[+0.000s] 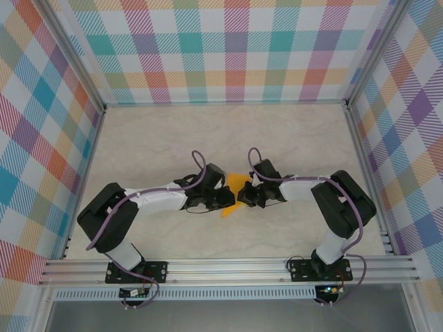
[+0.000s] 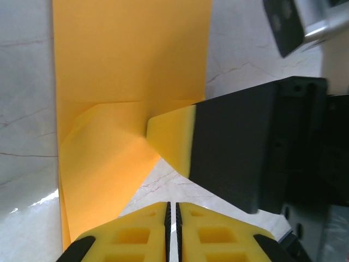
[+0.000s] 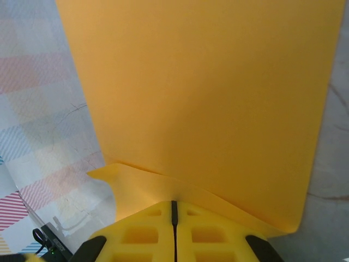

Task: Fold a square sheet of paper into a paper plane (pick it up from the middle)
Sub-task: Third fold the triangle at the center of the table.

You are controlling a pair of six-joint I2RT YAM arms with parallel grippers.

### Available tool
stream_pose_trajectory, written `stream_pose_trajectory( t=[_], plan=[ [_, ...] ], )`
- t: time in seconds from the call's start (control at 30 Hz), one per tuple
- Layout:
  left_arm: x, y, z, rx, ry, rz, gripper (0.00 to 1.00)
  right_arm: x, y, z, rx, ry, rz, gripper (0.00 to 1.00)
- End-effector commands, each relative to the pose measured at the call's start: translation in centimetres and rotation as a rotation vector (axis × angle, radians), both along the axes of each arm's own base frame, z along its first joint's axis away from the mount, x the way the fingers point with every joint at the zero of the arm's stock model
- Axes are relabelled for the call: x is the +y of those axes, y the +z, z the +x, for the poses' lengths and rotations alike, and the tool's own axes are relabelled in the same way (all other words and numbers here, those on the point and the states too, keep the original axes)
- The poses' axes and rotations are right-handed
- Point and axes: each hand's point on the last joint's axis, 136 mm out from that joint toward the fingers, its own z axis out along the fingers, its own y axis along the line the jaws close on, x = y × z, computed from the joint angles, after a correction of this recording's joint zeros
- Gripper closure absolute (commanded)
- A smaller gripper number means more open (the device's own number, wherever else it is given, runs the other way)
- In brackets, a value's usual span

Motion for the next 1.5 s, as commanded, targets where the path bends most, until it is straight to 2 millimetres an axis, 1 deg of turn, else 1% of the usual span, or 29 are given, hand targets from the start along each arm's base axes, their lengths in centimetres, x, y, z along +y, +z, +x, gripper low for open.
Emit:
stream_pose_trajectory(
  t=[0.0,0.23,0.63,0.9,1.0,1.13,1.17,1.23,1.33,1.47],
  plan=[
    [-0.3,-1.5,-0.6,0.036,-0.007,0.014,0.87,-1.2,-2.3,-0.7,0.053,-0.026,-0.079,0.94],
    [0.4,-3.3,-1.1,0.075,0.004,0.054,0.88,-1.3,-2.5,-0.8,0.061,-0.031,-0.088,0.93],
    [1.3,-4.7,-2.1,0.124,0.028,0.068,0.89,-1.5,-2.8,-0.8,0.071,-0.035,-0.102,0.93],
    [3.4,-5.9,-3.2,0.144,0.039,0.147,0.89,-1.6,-3.1,-0.8,0.082,-0.039,-0.110,0.93],
    [3.7,-5.6,-3.1,0.128,0.040,0.160,0.89,-1.4,-3.2,-0.8,0.086,-0.036,-0.107,0.93],
    [1.9,-2.7,-1.8,0.068,0.029,0.074,0.89,-1.4,-3.2,-0.8,0.087,-0.037,-0.108,0.93],
    [1.4,-1.9,-1.7,0.055,0.023,0.047,0.89,-1.5,-3.3,-0.8,0.091,-0.038,-0.109,0.93],
    [1.0,-1.1,-1.7,0.044,0.014,0.019,0.89,-1.4,-3.2,-0.9,0.091,-0.034,-0.110,0.93],
    [1.4,-1.4,-2.3,0.056,0.012,0.032,0.88,-1.5,-3.3,-0.9,0.094,-0.036,-0.113,0.93],
    [2.5,-3.1,-3.1,0.093,0.021,0.072,0.88,-1.5,-3.4,-0.9,0.096,-0.036,-0.116,0.93]
  ],
)
